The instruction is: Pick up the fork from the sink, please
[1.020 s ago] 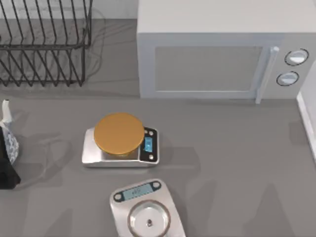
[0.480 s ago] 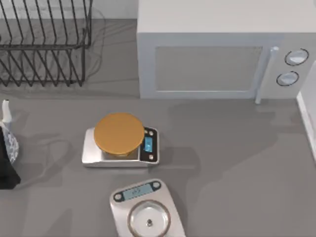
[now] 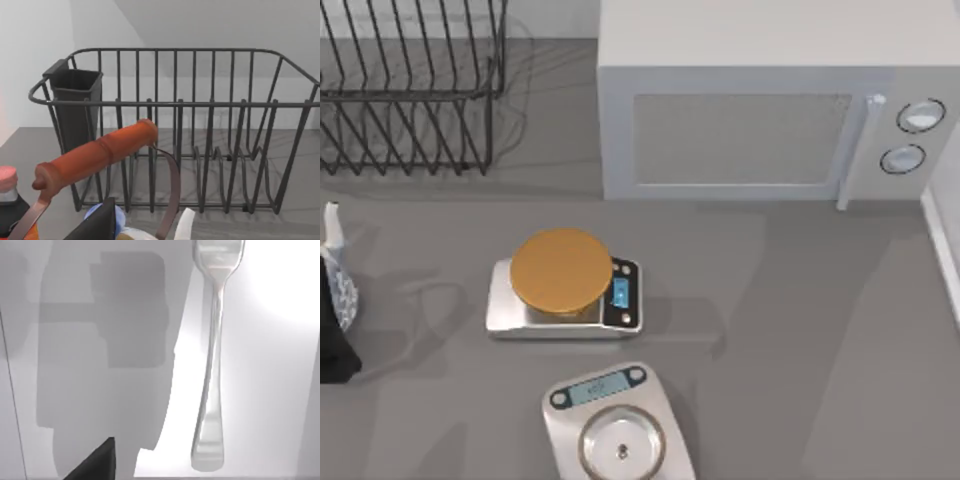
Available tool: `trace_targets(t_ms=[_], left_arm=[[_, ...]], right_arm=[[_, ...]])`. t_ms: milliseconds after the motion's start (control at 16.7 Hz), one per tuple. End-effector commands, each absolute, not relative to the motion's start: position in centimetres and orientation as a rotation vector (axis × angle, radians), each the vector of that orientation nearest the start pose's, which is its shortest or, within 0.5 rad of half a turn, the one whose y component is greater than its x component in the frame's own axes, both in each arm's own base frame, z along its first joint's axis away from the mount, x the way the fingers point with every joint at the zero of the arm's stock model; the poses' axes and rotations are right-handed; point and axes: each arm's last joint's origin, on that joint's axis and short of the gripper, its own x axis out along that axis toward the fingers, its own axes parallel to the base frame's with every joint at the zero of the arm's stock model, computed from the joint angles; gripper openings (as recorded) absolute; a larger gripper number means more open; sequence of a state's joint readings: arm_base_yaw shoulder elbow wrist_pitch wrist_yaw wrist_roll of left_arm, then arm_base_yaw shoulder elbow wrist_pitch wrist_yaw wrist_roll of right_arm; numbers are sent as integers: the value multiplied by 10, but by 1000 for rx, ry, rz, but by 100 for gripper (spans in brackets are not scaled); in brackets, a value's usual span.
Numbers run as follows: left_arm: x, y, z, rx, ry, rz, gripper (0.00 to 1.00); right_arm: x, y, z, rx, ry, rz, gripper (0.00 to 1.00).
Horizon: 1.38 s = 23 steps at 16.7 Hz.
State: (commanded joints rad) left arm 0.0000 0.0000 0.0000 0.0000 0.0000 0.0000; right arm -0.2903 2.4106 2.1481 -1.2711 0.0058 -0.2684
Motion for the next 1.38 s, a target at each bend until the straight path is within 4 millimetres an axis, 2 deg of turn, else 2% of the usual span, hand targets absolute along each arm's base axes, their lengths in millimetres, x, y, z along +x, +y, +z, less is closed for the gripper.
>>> trace_targets(t_ms=[120, 540, 660, 900, 1080, 1200, 1380], left_arm=[[106, -1, 160, 0, 0, 0, 100], [106, -1, 160, 0, 0, 0, 100], [106, -1, 160, 0, 0, 0, 100], [106, -1, 160, 0, 0, 0, 100], [106, -1, 160, 0, 0, 0, 100], [106, -1, 160, 0, 0, 0, 100], [106, -1, 160, 0, 0, 0, 100]], right_arm=[[464, -135, 161, 7, 1566, -9, 100], [466, -133, 152, 5, 1575, -3, 100], [468, -134, 131, 7, 1580, -3, 100], [472, -137, 67, 2, 1554, -10, 100], [467, -136, 24, 5, 1561, -10, 100], [464, -136, 11, 8, 1571, -8, 100], [464, -136, 11, 8, 1571, -8, 100]])
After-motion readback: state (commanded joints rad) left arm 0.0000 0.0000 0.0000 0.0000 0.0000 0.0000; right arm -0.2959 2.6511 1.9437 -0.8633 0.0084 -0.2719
